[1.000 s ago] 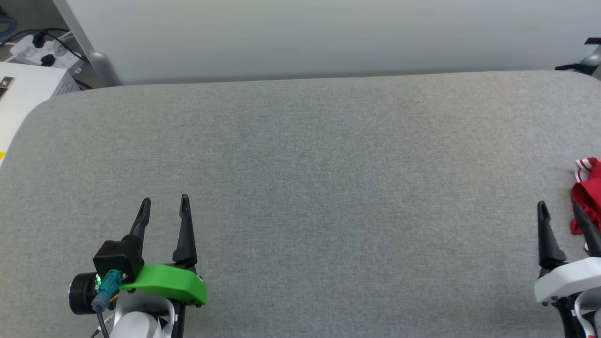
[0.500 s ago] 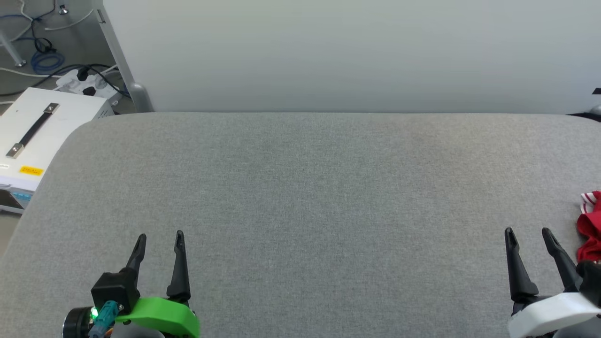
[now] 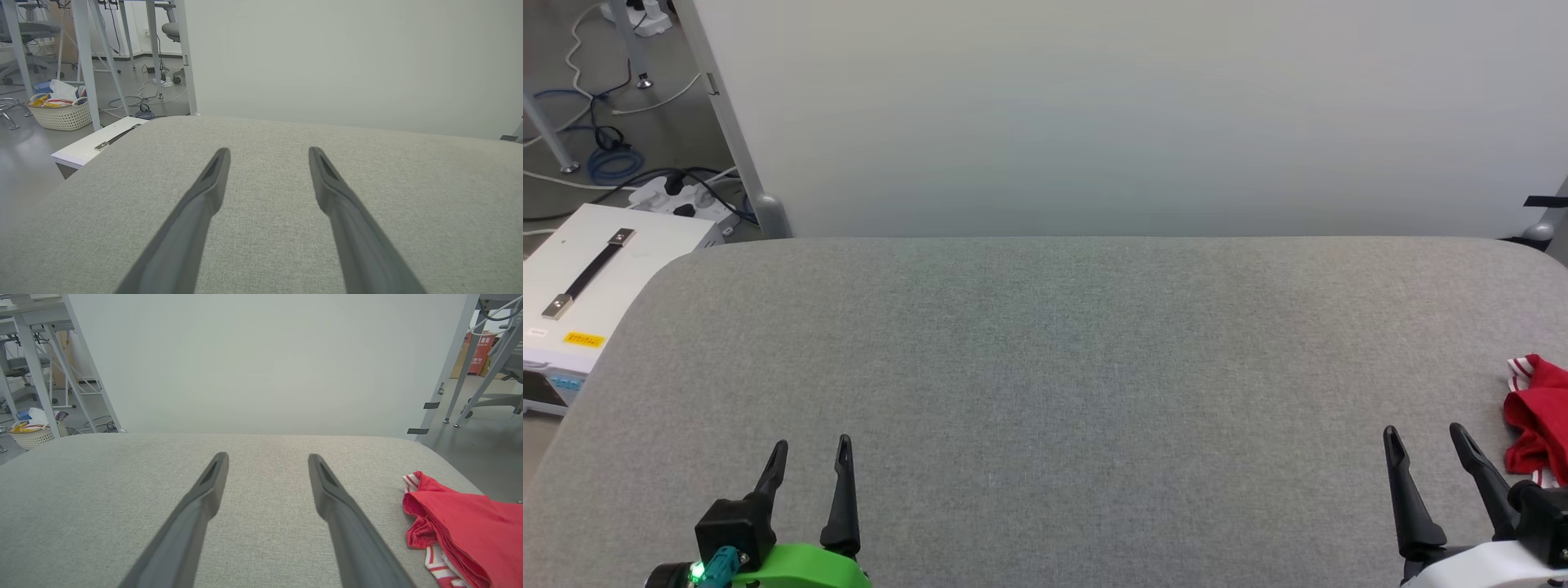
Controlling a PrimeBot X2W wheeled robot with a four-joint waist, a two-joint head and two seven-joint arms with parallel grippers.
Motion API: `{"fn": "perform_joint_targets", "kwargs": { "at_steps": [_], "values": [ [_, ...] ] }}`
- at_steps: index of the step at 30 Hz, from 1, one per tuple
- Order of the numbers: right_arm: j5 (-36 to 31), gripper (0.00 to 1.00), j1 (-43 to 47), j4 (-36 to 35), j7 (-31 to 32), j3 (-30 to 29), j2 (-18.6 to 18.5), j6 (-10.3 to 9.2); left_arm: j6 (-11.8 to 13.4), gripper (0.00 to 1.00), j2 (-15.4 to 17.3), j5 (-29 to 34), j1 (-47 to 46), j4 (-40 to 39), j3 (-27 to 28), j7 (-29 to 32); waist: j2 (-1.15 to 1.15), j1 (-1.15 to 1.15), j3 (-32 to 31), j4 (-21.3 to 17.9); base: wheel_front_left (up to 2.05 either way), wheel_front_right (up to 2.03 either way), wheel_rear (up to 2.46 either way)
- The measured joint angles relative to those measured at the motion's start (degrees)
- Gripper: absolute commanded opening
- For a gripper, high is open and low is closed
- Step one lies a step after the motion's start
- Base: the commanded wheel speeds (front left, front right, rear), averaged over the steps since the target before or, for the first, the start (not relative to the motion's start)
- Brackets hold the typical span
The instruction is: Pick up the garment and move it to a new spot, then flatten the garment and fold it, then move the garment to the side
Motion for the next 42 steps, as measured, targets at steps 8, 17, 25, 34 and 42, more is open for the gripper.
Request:
{"fn": "perform_joint_targets", "kwargs": {
  "at_steps": [8,17,25,34,42],
  "values": [
    [-0.48,1.00,0.32,-0.29,0.48,0.74,0.04,0.00,-0.02,1.00,0.14,-0.43,0.10,0.81,-0.38,0.07,0.00,0.00,0.29,-0.21,0.00,0.00,0.00],
    [-0.56,1.00,0.31,-0.29,0.47,0.96,-0.01,0.00,-0.35,1.00,0.52,-0.51,0.03,1.49,-1.00,0.58,0.00,0.00,0.61,-0.33,0.00,0.00,0.00],
    [-0.55,0.00,0.31,-0.26,0.48,0.86,-0.01,0.00,-0.34,0.00,0.62,-1.04,-0.13,1.98,-1.47,0.58,0.00,0.00,0.57,-0.35,0.00,0.00,0.00],
    [-0.56,0.00,0.30,-0.07,0.48,0.89,0.04,0.00,-0.35,0.00,0.34,-0.87,-0.13,1.89,-1.30,0.88,0.00,0.00,0.78,-0.40,0.00,0.00,0.00],
    [-1.18,0.00,-0.02,0.54,0.48,1.03,0.14,0.00,-0.60,0.00,-0.36,0.71,-0.13,1.21,-0.49,1.87,0.00,0.01,1.11,-0.46,0.00,0.00,0.00]
  ]
}}
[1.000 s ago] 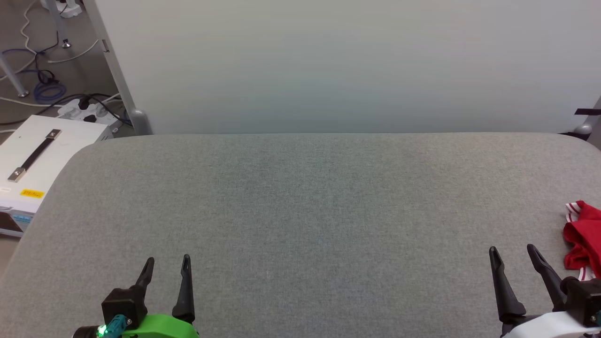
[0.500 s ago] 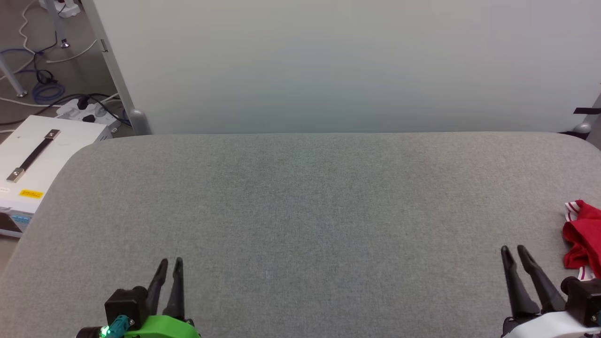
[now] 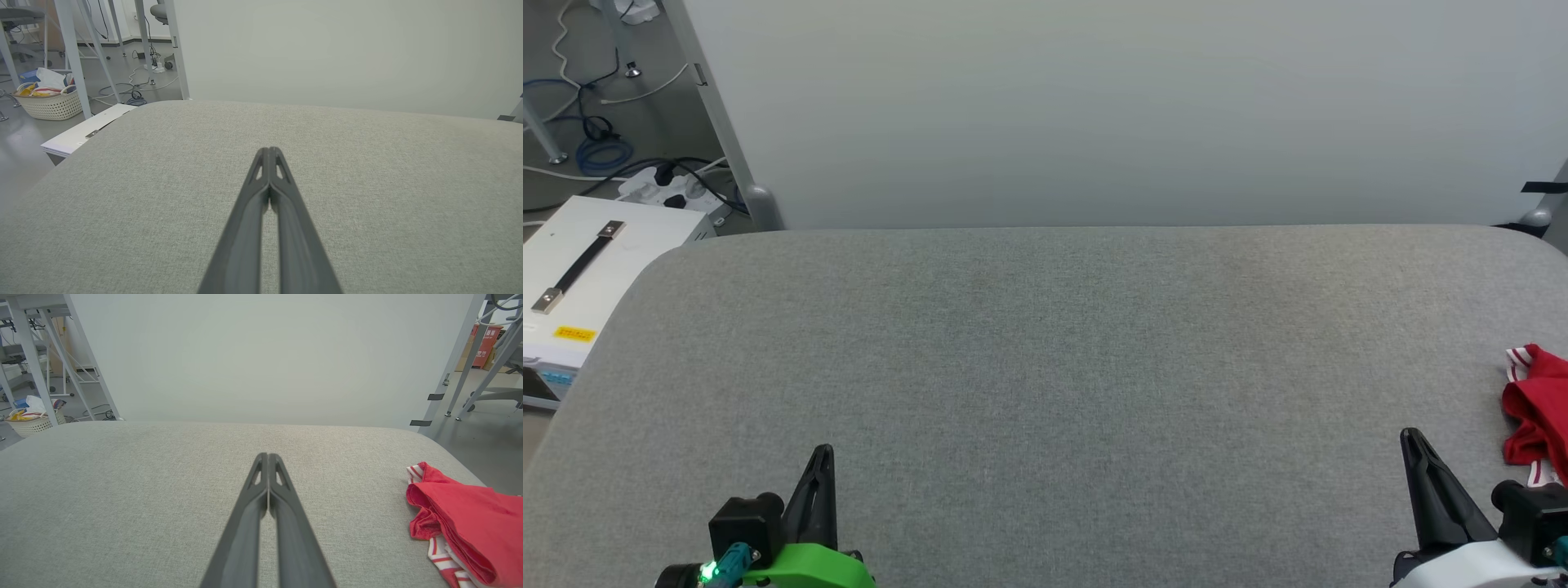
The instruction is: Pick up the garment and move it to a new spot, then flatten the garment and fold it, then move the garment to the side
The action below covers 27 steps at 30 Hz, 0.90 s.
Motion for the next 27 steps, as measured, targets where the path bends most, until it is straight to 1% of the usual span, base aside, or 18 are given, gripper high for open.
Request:
{"fn": "perform_joint_targets", "kwargs": {
  "at_steps": [27],
  "values": [
    [-1.88,0.00,-2.48,2.32,0.11,0.65,0.60,0.00,-1.47,0.00,-2.56,4.58,-0.16,-2.14,2.70,2.82,0.00,0.00,1.11,-0.20,0.00,0.00,0.00]
  ]
}}
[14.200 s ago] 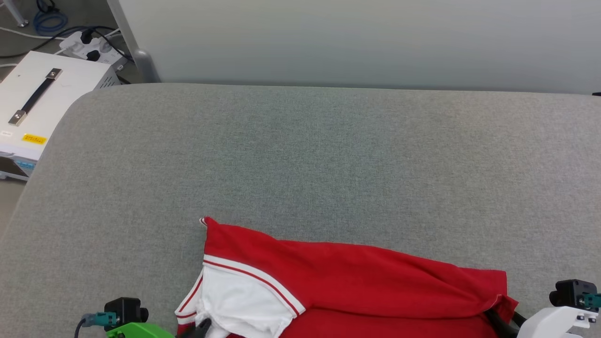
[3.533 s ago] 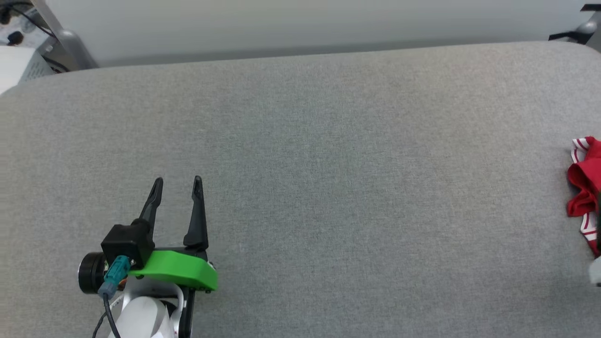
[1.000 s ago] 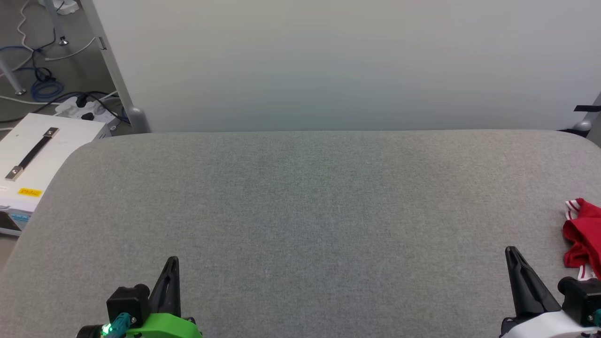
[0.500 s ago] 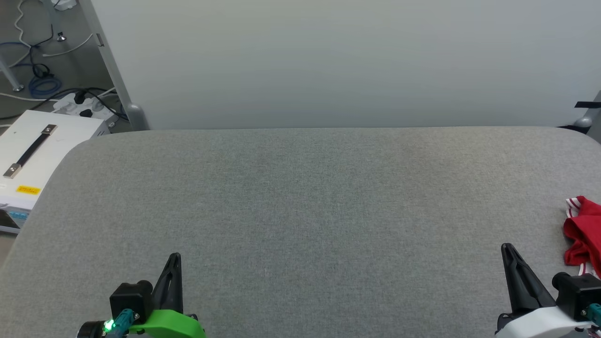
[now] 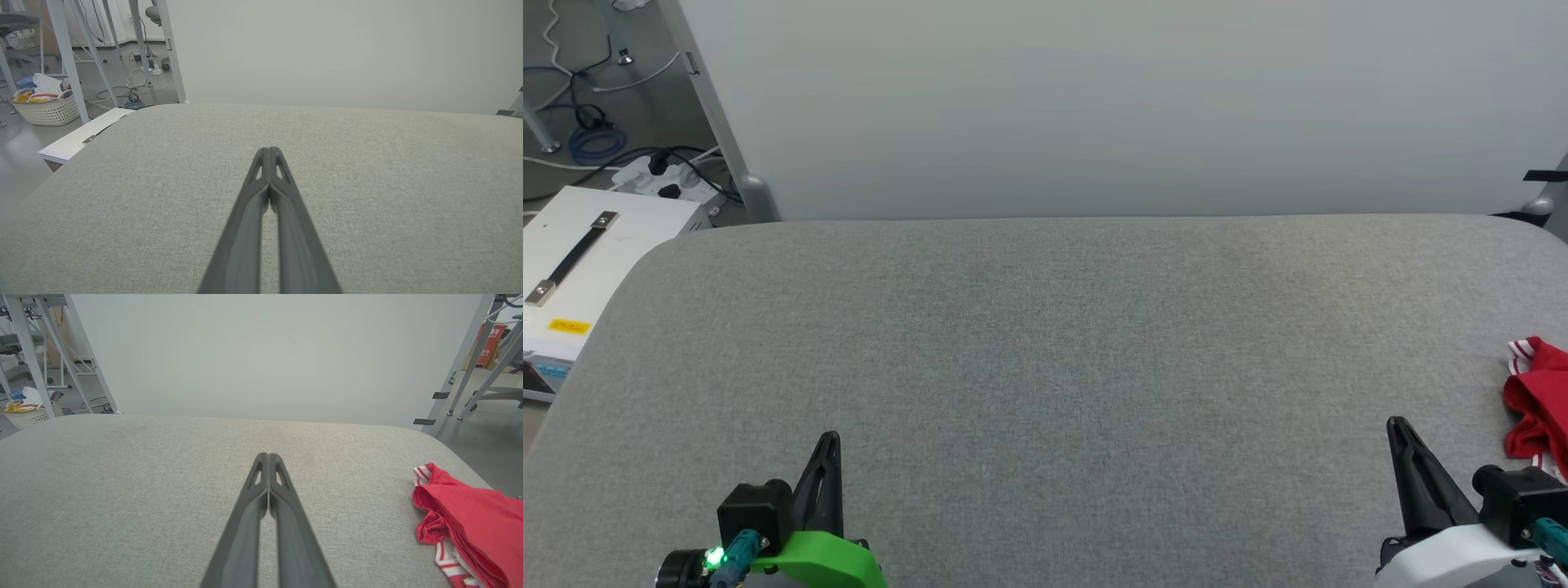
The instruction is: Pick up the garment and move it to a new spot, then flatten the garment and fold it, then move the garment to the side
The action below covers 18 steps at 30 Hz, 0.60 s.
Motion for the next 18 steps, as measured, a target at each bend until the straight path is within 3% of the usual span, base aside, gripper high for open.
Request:
{"fn": "perform_joint_targets", "kwargs": {
  "at_steps": [18],
  "values": [
    [-1.93,0.00,-2.13,1.64,0.41,0.38,0.60,0.00,-0.97,0.00,-1.92,3.45,-0.55,-1.42,1.91,2.29,0.00,0.00,0.78,-0.14,0.00,0.00,0.00]
  ]
}}
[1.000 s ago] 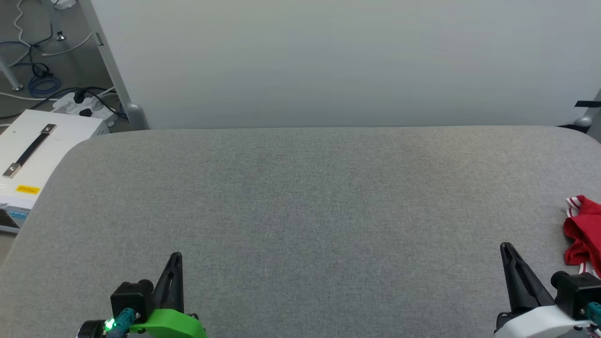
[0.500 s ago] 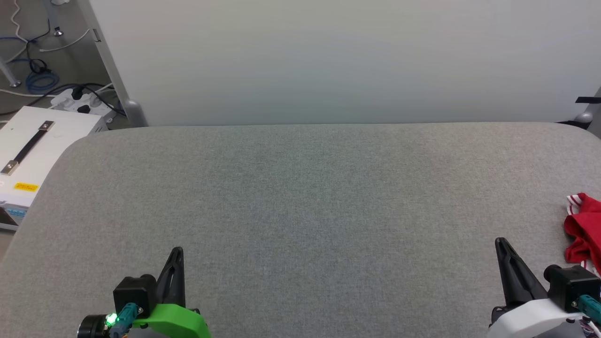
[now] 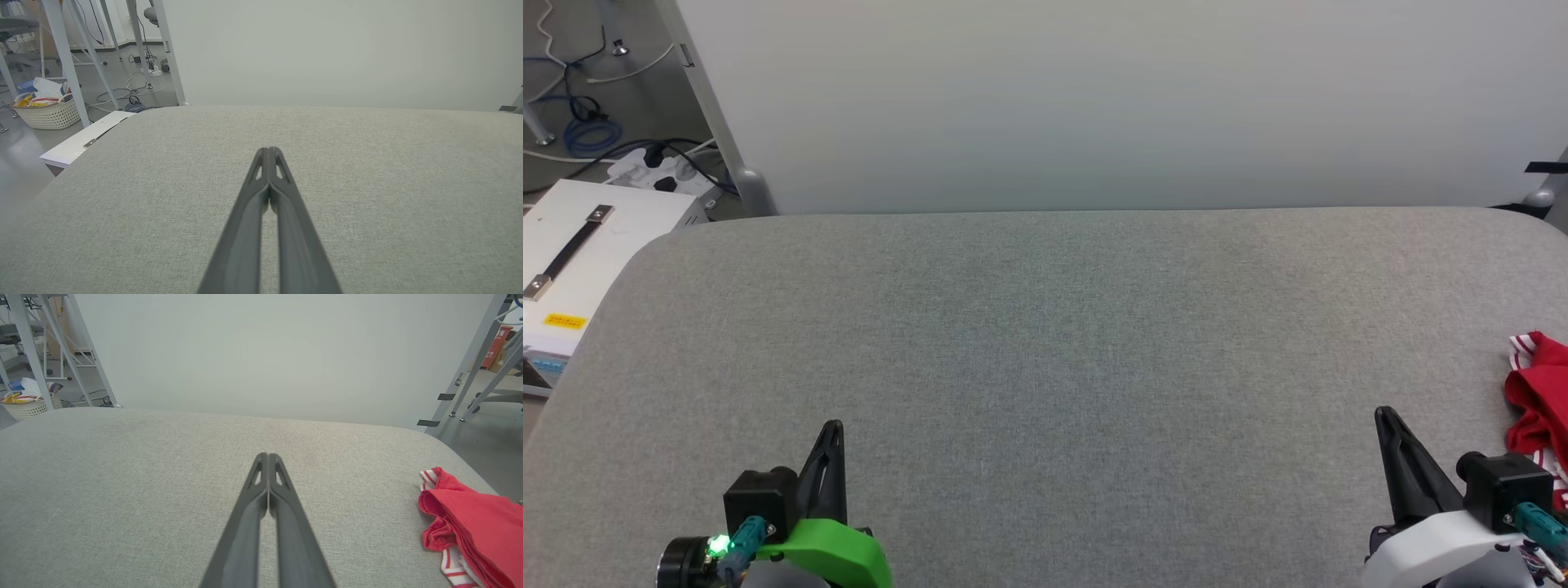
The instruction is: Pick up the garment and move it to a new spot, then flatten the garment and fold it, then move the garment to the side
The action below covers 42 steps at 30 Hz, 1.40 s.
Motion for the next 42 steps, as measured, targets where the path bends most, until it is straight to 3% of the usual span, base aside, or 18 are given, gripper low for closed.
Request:
{"fn": "perform_joint_targets", "kwargs": {
  "at_steps": [42],
  "values": [
    [-3.27,0.00,-3.99,3.55,0.49,0.89,0.86,0.00,-2.10,0.00,-4.25,7.25,-1.46,-3.18,4.09,4.69,0.00,0.00,1.72,-0.31,0.00,0.00,0.00]
  ]
}}
